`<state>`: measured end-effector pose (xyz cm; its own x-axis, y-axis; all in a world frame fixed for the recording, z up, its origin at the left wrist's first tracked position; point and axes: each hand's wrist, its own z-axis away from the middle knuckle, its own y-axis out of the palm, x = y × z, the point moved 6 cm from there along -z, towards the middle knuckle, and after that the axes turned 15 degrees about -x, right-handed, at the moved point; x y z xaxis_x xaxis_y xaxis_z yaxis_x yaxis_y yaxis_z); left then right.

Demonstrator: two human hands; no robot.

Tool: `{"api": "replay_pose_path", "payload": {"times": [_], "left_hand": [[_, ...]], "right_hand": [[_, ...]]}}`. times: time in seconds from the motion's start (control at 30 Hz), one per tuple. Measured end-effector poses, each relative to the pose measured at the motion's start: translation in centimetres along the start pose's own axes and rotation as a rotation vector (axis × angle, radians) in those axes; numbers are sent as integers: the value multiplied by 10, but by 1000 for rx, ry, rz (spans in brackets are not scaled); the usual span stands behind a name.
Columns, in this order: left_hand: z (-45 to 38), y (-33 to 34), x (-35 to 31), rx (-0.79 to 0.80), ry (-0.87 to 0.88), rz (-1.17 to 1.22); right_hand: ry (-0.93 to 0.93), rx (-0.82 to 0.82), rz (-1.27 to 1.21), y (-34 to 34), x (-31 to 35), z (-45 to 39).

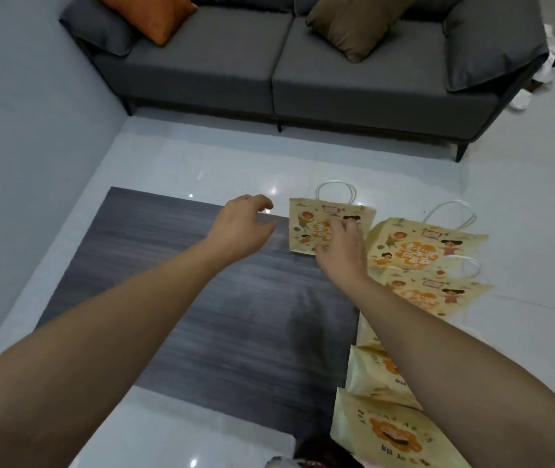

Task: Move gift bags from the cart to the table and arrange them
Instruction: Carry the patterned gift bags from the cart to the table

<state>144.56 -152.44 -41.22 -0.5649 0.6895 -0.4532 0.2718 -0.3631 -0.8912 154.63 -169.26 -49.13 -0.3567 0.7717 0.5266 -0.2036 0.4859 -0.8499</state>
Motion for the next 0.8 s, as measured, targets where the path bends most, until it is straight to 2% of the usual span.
{"api": "replay_pose_path", "payload": {"times": [0.2,0.37,0.6,0.7,0.8], "left_hand": [[122,-110,78,-175,-136,-39],[293,-220,163,-368,-329,-135],[617,-335,254,-665,-738,-272],[766,-356,262,-751,-931,-326],[908,-354,251,-833,-1142,-358]], "right_hand": [[-302,171,-36,7,125,90],[-619,281,-48,5,255,227],[-1119,446,-203,1,413,506],[-1308,561,-284,-2,445,653],[-1497,698,-334,-13,447,800]]}}
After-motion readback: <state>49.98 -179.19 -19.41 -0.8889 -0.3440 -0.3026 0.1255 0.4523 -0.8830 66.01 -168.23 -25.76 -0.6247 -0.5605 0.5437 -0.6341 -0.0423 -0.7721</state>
